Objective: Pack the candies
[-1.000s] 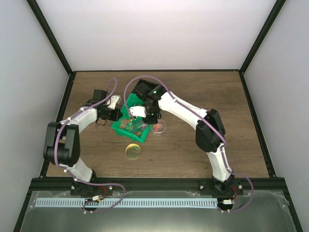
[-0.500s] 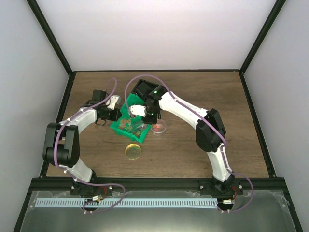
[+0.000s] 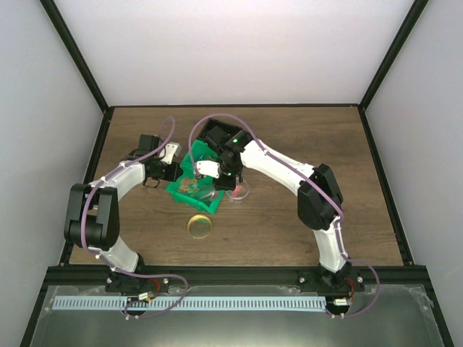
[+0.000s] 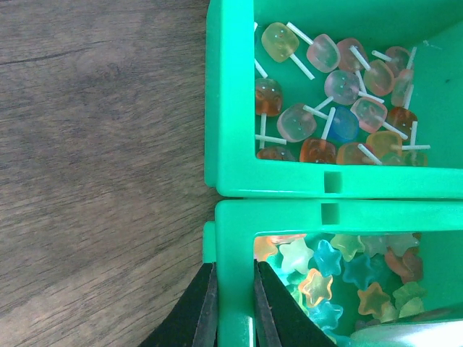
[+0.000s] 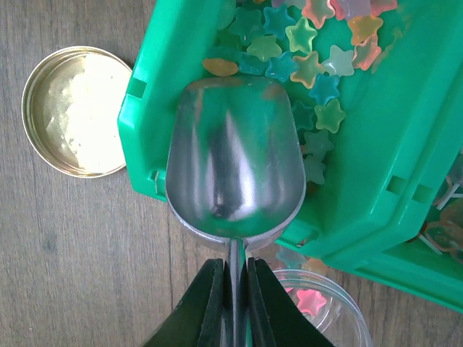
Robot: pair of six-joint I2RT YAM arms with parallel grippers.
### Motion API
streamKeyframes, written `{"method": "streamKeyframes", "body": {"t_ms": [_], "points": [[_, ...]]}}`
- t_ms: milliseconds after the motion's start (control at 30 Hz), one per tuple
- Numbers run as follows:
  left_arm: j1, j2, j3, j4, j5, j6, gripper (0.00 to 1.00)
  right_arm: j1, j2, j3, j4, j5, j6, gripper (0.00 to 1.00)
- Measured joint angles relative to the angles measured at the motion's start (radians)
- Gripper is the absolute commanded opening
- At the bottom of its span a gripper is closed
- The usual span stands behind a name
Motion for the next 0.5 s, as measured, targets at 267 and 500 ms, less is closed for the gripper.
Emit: {"method": "streamKeyframes", "body": {"t_ms": [267,500], "points": [[0.0,0.0,0.0,0.0,0.001,0.0,0.04,0.0,0.035,0.004,0.044,-0.017,0.033,0.01],[0.0,0.0,-0.001,0.001,0.002,0.0,0.04,0.003,0.062,0.015,0.106,-0.043,0.06,0.01]]}}
